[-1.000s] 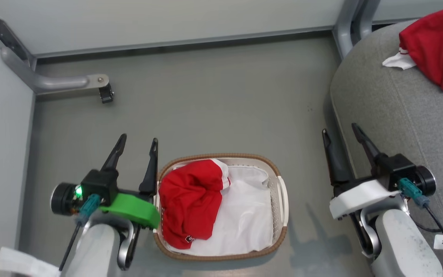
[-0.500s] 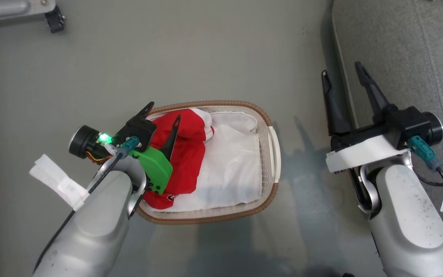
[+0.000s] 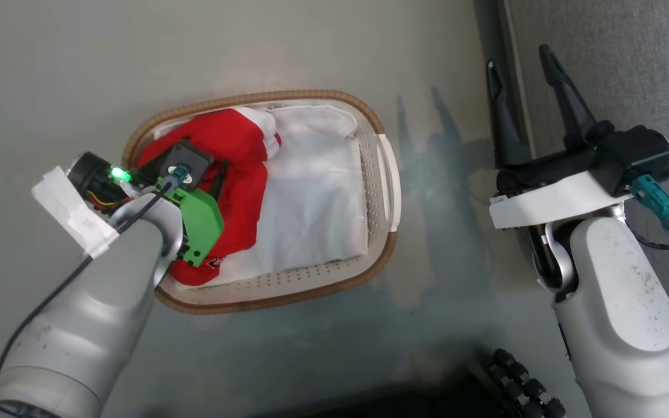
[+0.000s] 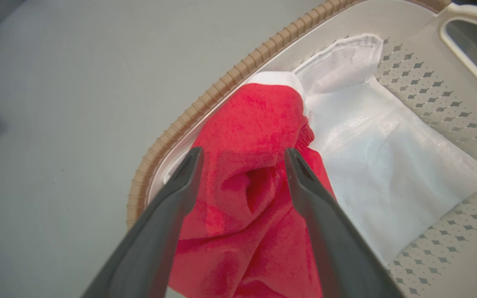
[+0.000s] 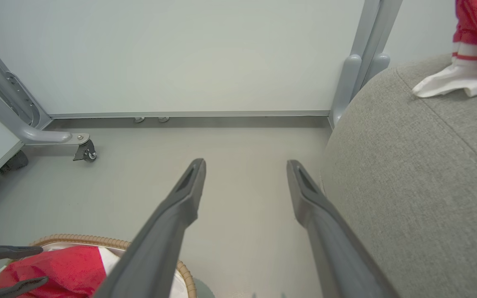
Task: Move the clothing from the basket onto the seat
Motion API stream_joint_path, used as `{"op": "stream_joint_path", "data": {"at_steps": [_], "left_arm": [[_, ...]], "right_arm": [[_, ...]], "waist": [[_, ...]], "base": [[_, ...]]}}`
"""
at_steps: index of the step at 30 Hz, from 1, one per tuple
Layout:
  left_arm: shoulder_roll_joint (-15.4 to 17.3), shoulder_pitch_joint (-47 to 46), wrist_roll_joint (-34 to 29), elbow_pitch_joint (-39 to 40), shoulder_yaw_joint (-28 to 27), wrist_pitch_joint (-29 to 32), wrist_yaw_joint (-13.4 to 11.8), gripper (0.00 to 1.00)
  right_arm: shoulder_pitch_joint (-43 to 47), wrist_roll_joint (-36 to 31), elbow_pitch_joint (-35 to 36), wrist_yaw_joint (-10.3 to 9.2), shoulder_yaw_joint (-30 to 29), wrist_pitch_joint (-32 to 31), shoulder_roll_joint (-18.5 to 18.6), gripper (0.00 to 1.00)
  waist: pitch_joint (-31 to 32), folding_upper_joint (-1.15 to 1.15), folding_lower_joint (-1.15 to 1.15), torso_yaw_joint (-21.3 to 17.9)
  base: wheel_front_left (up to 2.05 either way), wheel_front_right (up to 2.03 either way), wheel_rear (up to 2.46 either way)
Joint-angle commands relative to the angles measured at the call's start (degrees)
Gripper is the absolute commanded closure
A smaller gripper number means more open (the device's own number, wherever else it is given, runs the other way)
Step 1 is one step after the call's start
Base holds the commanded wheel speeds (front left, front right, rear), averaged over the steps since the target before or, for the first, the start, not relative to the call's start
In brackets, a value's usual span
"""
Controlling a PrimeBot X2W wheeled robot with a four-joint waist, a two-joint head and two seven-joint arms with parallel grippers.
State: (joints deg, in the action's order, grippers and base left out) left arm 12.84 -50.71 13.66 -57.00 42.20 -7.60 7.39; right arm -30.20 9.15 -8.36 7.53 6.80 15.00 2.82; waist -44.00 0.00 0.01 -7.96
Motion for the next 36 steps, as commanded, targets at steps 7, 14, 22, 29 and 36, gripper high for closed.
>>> {"op": "stream_joint_path", "data": {"at_steps": [7,14,22,29,36], "left_arm": [[1.33,-4.51,0.43,-5.05,0.61,0.32,-0.58,0.0],[0.28,-5.49,1.71,-8.19,0.75,-0.45,-0.39,0.64],[-1.31,-3.11,3.39,-8.94,1.51,-4.52,0.03,1.0],[-2.42,-0.24,6.02,-5.78,2.68,-7.23,0.14,1.0],[0.04,2.38,8.75,2.8,5.0,-7.64,0.12,1.0]], "right_arm": [[-1.72,1.3,0.57,-0.08,0.6,0.28,0.14,0.0],[-2.03,1.48,0.22,-0.08,0.62,0.28,0.14,0.0],[-1.02,0.79,-1.55,-0.08,0.44,0.28,0.15,0.0],[0.75,-0.94,-4.16,-0.08,-0.16,0.28,0.17,0.0],[3.54,-2.39,-6.41,-0.08,0.22,0.28,0.17,0.0]], "waist": [[-5.19,0.0,-0.01,-3.12],[-5.36,0.0,-0.01,-3.25],[-2.33,0.0,-0.01,-1.99],[4.32,0.0,-0.01,0.32],[13.43,0.0,-0.01,2.15]], "base": [[0.0,0.0,0.0],[0.0,0.0,0.0],[0.0,0.0,0.0],[0.0,0.0,0.0],[0.0,0.0,0.0]]}}
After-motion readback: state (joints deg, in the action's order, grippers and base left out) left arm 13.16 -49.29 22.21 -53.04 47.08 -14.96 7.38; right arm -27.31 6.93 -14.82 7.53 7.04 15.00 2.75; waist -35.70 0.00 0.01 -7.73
